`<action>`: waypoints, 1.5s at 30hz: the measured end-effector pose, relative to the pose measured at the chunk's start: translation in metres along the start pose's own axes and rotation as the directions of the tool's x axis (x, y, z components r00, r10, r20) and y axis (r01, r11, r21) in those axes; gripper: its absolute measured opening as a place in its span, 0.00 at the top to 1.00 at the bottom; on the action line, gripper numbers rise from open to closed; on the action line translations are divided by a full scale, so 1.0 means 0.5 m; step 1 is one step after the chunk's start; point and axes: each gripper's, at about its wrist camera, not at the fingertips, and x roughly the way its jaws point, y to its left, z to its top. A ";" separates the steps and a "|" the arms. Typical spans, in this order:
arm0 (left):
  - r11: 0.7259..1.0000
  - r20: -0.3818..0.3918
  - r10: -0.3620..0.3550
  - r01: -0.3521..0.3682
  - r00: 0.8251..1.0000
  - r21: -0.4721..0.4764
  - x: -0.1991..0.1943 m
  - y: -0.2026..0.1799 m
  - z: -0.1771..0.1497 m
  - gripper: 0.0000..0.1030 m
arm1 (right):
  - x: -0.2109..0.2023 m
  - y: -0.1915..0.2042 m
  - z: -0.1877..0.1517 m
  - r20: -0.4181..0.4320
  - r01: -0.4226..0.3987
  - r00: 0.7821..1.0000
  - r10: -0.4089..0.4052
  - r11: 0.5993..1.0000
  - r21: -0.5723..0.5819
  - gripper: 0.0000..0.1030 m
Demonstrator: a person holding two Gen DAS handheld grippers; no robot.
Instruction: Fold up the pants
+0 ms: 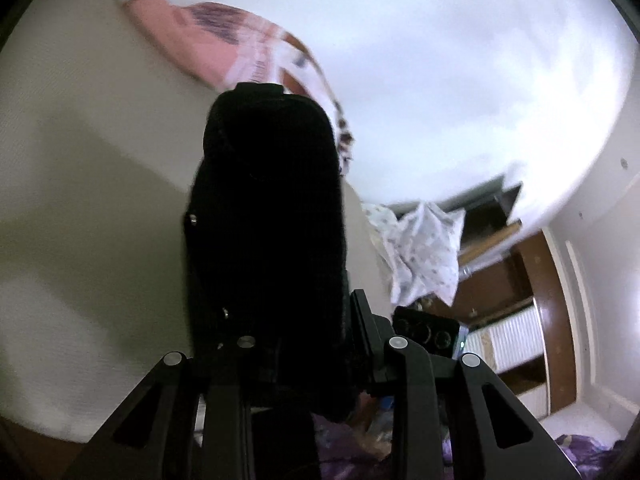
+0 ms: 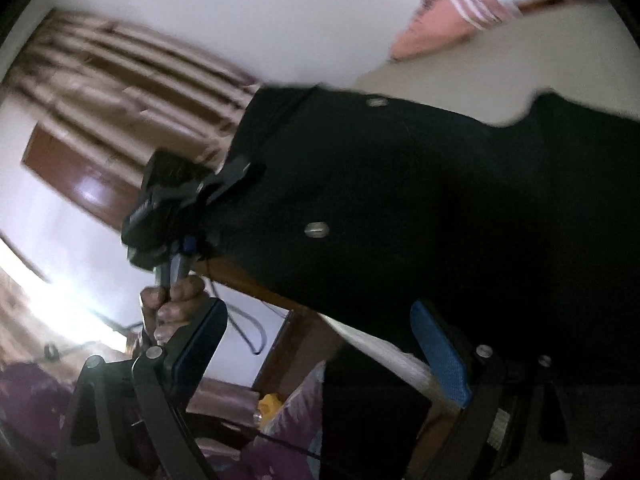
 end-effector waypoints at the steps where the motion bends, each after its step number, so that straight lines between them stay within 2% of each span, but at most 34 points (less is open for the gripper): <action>1: 1.000 -0.012 -0.010 0.010 1.000 0.008 0.018 -0.016 0.002 0.72 | -0.009 0.007 -0.002 0.012 0.003 1.000 -0.003 1.000 -0.022 0.08; 4: 0.998 -0.074 -0.047 0.050 0.996 0.037 0.103 -0.077 0.005 0.72 | -0.043 0.010 -0.011 0.050 0.024 0.999 -0.021 0.998 -0.063 0.06; 8: 0.994 -0.168 -0.092 0.101 0.982 0.047 0.227 -0.136 0.000 0.72 | -0.107 -0.021 -0.025 0.120 0.051 0.992 -0.047 0.998 -0.028 0.06; 12: 0.987 -0.299 -0.128 0.152 0.946 0.058 0.393 -0.181 -0.014 0.72 | -0.204 -0.086 -0.050 0.217 0.084 0.972 -0.095 0.995 0.059 0.06; 13: 0.984 -0.348 -0.126 0.163 0.929 0.079 0.442 -0.189 -0.021 0.71 | -0.224 -0.105 -0.055 0.231 0.091 0.967 -0.109 0.992 0.089 0.06; 15: 0.982 -0.390 -0.104 0.158 0.915 0.107 0.505 -0.192 -0.036 0.68 | -0.267 -0.150 -0.069 0.264 0.089 0.956 -0.129 0.983 0.158 0.06; 16: 0.985 -0.421 -0.103 0.151 0.901 0.082 0.536 -0.182 -0.044 0.58 | -0.283 -0.171 -0.076 0.279 0.078 0.951 -0.129 0.979 0.187 0.06; 18: 0.992 -0.467 -0.105 0.128 0.878 0.017 0.572 -0.163 -0.044 0.55 | -0.307 -0.209 -0.091 0.290 0.071 0.946 -0.145 0.965 0.251 0.06; 20: 0.979 -0.414 -0.201 0.199 0.888 -0.048 0.557 -0.154 -0.029 0.51 | -0.320 -0.236 -0.105 0.297 0.047 0.945 -0.136 0.956 0.291 0.08; 21: 0.975 -0.382 -0.218 0.216 0.898 -0.049 0.539 -0.157 -0.013 0.48 | -0.325 -0.244 -0.110 0.307 0.031 0.943 -0.125 0.955 0.294 0.09; 22: 0.973 -0.373 -0.226 0.224 0.900 -0.047 0.527 -0.161 -0.003 0.41 | -0.327 -0.244 -0.112 0.314 0.012 0.944 -0.106 0.958 0.287 0.09; 24: 0.970 -0.330 -0.236 0.240 0.914 -0.032 0.494 -0.165 0.015 0.35 | -0.326 -0.247 -0.109 0.309 -0.004 0.947 -0.090 0.957 0.289 0.09; 26: 0.985 -0.279 -0.158 0.173 0.947 0.028 0.449 -0.160 0.031 0.27 | -0.326 -0.248 -0.118 0.312 -0.021 0.947 -0.075 0.956 0.292 0.09; 28: 0.992 -0.268 -0.084 0.105 0.960 0.068 0.422 -0.142 0.032 0.26 | -0.328 -0.249 -0.131 0.315 -0.044 0.947 -0.056 0.952 0.302 0.09; 32: 0.992 -0.257 0.078 -0.051 0.963 0.112 0.365 -0.072 -0.007 0.26 | -0.345 -0.272 -0.120 0.335 -0.121 0.942 -0.004 0.928 0.353 0.09; 34: 0.991 -0.249 0.122 -0.102 0.961 0.092 0.333 -0.032 -0.038 0.26 | -0.356 -0.295 -0.117 0.361 -0.176 0.932 0.025 0.903 0.391 0.10; 37: 0.990 -0.244 0.137 -0.136 0.960 0.018 0.307 0.021 -0.078 0.26 | -0.364 -0.315 -0.122 0.393 -0.218 0.919 0.027 0.866 0.450 0.25; 38: 0.990 -0.240 0.136 -0.139 0.961 0.003 0.294 0.039 -0.085 0.26 | -0.364 -0.321 -0.124 0.390 -0.210 0.921 0.014 0.861 0.464 0.40; 39: 0.990 -0.232 0.134 -0.141 0.963 -0.015 0.289 0.051 -0.091 0.26 | -0.364 -0.321 -0.131 0.381 -0.186 0.925 -0.011 0.859 0.477 0.50; 40: 0.990 -0.225 0.128 -0.139 0.966 -0.033 0.288 0.058 -0.094 0.27 | -0.366 -0.322 -0.138 0.367 -0.149 0.929 -0.046 0.862 0.485 0.70; 41: 0.990 -0.223 0.126 -0.138 0.967 -0.040 0.288 0.061 -0.097 0.27 | -0.366 -0.324 -0.144 0.357 -0.122 0.931 -0.072 0.862 0.492 0.72; 43: 0.988 -0.225 0.140 -0.150 0.964 -0.027 0.295 0.055 -0.098 0.26 | -0.372 -0.326 -0.156 0.373 -0.131 0.925 -0.078 0.855 0.503 0.74; 45: 0.988 -0.229 0.151 -0.155 0.962 -0.002 0.305 0.042 -0.102 0.26 | -0.381 -0.312 -0.159 0.377 -0.113 0.922 -0.090 0.868 0.484 0.75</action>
